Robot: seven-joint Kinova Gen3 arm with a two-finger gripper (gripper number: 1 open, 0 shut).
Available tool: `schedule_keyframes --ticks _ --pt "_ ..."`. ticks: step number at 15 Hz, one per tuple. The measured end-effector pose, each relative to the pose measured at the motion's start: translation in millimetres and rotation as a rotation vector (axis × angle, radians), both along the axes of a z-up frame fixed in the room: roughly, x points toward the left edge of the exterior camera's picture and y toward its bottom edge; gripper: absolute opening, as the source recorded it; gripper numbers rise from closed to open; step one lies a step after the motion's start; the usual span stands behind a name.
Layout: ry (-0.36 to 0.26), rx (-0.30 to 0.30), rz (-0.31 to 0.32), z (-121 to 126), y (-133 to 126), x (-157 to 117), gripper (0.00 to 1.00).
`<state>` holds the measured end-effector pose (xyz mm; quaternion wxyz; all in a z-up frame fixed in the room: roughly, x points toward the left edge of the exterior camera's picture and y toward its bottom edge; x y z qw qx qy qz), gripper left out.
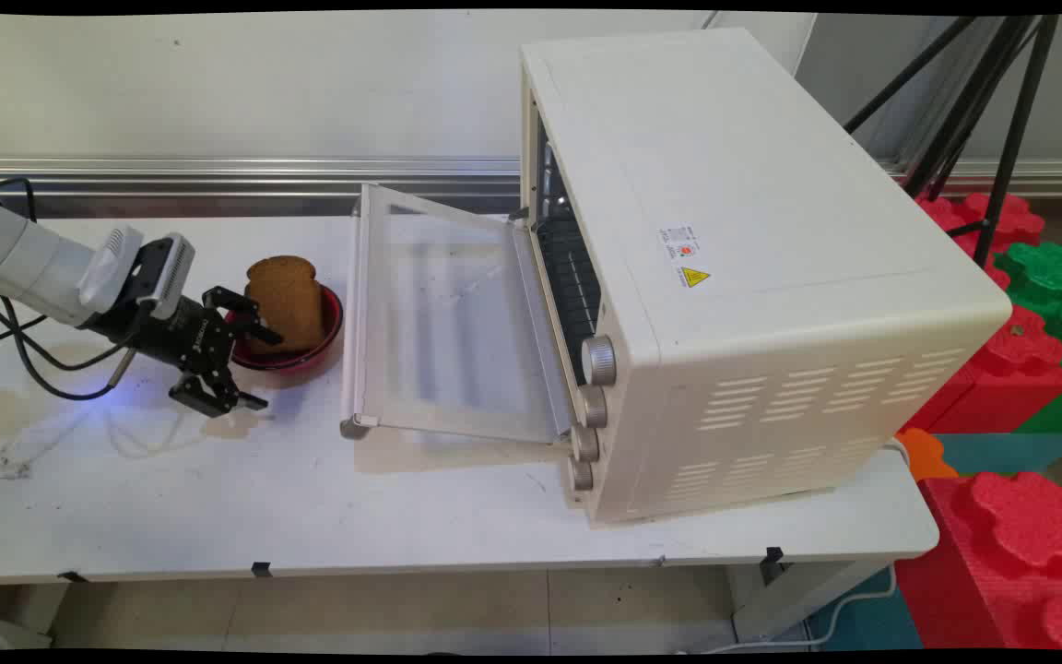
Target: Close the oven
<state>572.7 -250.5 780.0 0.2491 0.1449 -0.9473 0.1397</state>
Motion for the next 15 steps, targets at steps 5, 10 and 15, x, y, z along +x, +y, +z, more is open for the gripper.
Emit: schedule_keyframes --ticks 5,10,15 --pt "0.034 0.005 0.029 17 0 2 1.0" --pt "0.095 0.028 0.081 44 8 3 1.0" --pt "0.146 0.057 0.121 64 20 5 1.0"
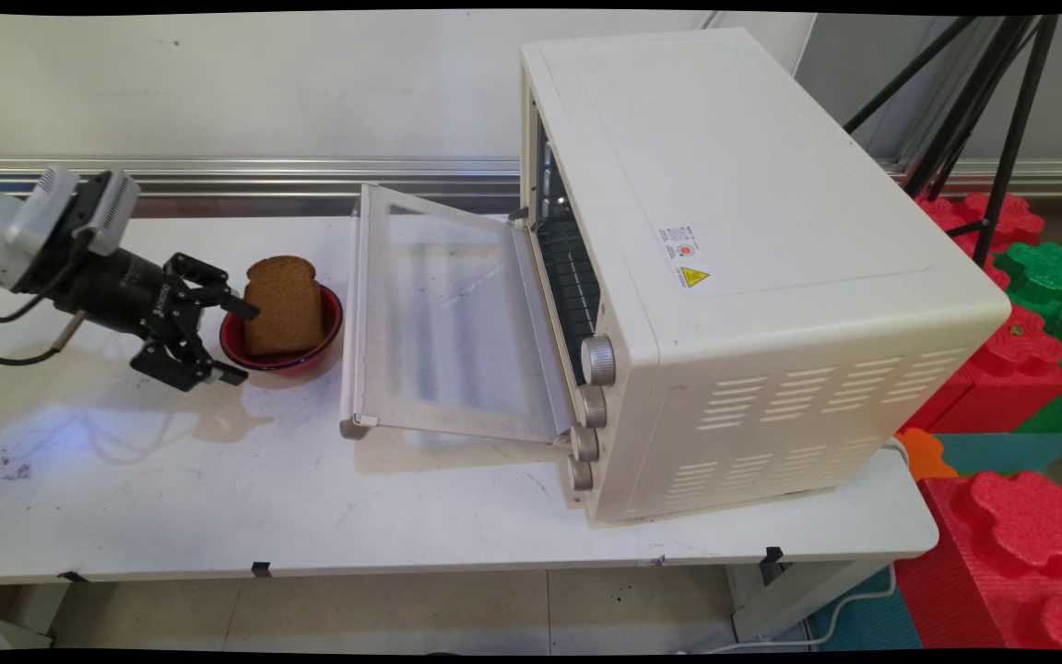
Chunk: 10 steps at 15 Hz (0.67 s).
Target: Close the oven
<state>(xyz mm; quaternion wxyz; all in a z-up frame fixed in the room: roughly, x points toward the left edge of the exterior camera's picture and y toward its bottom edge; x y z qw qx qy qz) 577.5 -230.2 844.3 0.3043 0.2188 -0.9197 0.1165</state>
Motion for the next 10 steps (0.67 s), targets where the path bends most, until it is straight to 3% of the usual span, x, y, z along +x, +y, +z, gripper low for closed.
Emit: schedule_keyframes --ticks 5,10 --pt "0.048 0.014 0.025 10 8 -3 1.0" --pt "0.057 -0.005 0.019 3 1 -12 1.0"
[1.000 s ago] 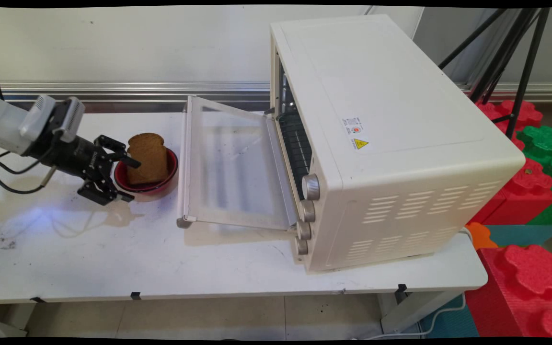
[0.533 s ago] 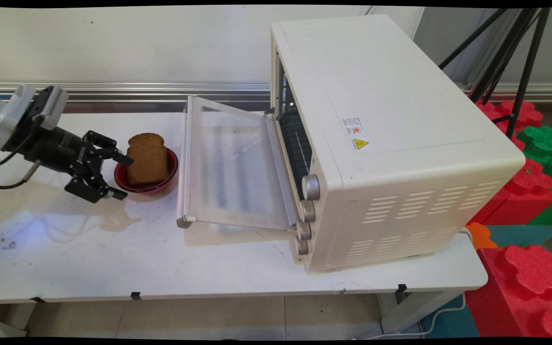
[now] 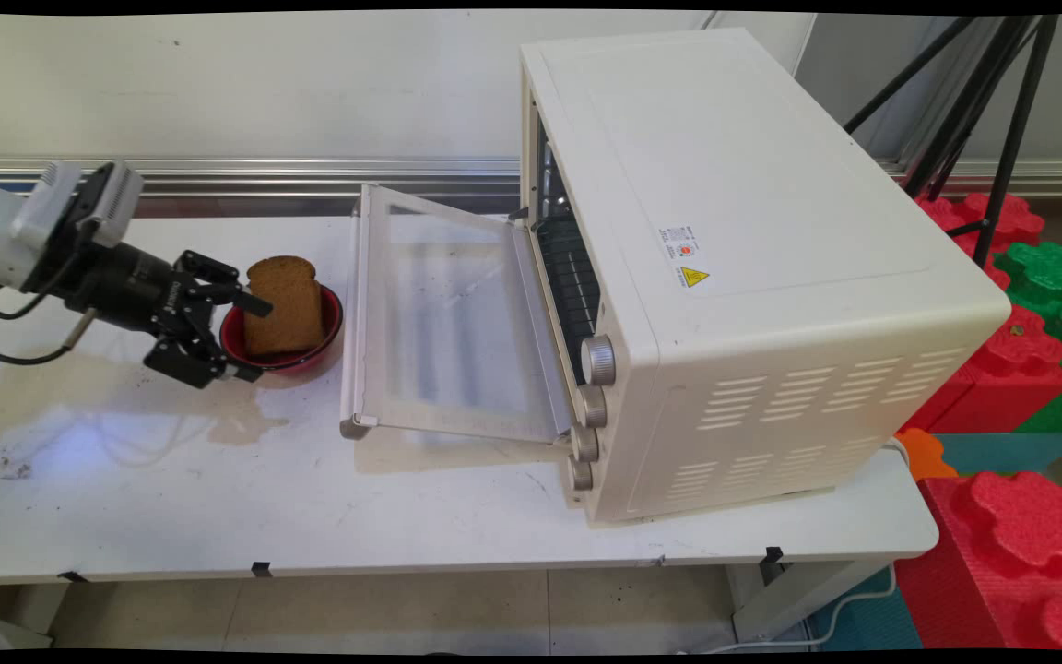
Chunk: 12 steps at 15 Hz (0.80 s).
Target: Close the oven
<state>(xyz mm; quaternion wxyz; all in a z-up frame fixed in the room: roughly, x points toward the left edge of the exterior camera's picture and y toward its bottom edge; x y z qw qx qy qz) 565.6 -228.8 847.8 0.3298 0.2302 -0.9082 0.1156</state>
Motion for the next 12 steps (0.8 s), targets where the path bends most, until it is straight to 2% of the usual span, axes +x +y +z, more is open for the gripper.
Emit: schedule_keyframes --ticks 12 --pt "-0.018 -0.045 -0.03 -38 -34 -29 1.0"
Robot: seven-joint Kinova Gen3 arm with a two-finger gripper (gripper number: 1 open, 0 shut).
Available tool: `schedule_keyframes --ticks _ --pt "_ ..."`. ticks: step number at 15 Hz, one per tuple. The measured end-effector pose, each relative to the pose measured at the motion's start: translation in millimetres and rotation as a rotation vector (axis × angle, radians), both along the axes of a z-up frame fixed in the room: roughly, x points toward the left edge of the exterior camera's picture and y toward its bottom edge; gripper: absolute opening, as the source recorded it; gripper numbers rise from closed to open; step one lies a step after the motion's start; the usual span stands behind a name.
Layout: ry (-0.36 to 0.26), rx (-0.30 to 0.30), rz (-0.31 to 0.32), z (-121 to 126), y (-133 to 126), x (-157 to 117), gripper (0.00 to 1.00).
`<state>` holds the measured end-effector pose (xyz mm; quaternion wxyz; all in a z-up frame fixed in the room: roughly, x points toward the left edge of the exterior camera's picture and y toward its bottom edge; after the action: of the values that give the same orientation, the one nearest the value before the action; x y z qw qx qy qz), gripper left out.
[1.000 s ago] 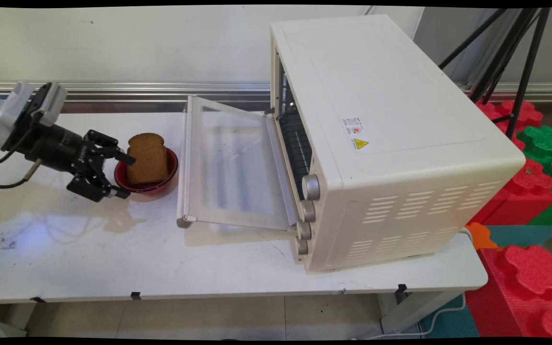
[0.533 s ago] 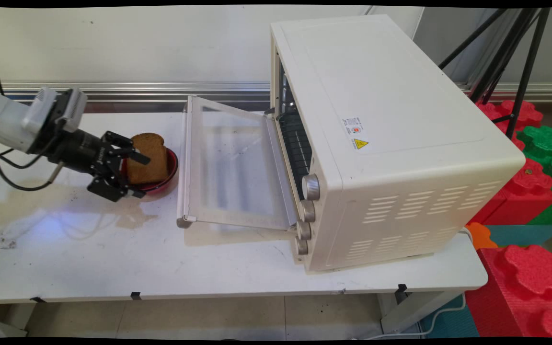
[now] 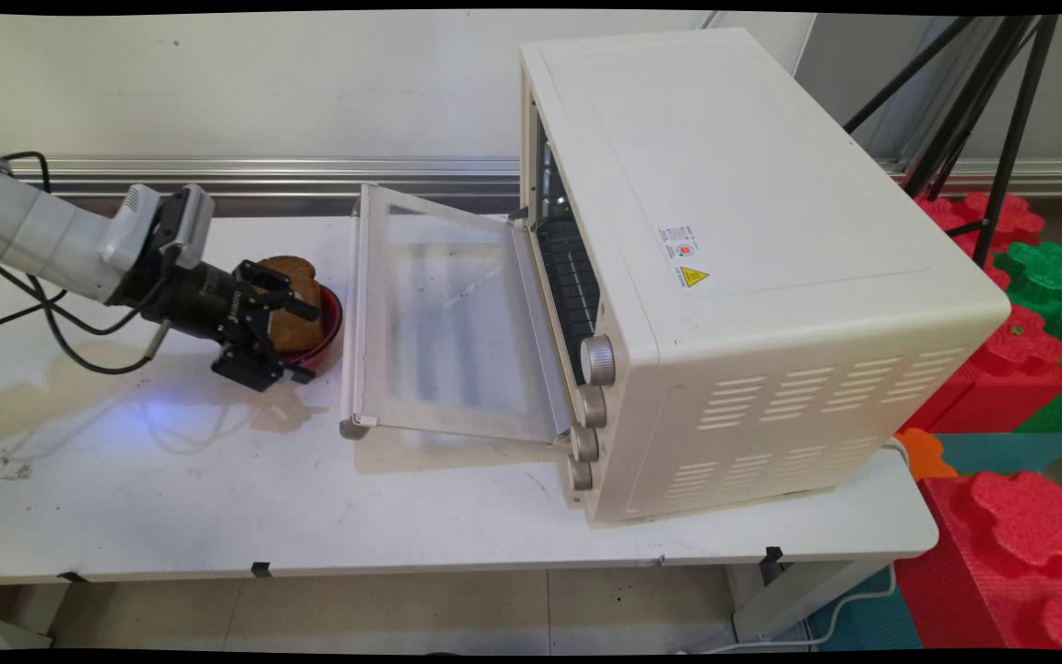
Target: Close the oven
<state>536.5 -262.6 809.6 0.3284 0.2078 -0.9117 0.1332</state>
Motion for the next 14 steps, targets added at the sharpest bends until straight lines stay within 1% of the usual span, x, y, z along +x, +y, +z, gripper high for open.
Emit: schedule_keyframes --ticks 4,5,10,14 --pt "-0.005 -0.003 -0.01 -8 -5 -3 1.0" --pt "-0.005 -0.005 -0.013 -10 -7 -4 0.0" --pt "0.005 -0.007 -0.011 -15 -12 -9 0.0" --pt "0.032 -0.003 0.004 -17 -16 -12 0.0"
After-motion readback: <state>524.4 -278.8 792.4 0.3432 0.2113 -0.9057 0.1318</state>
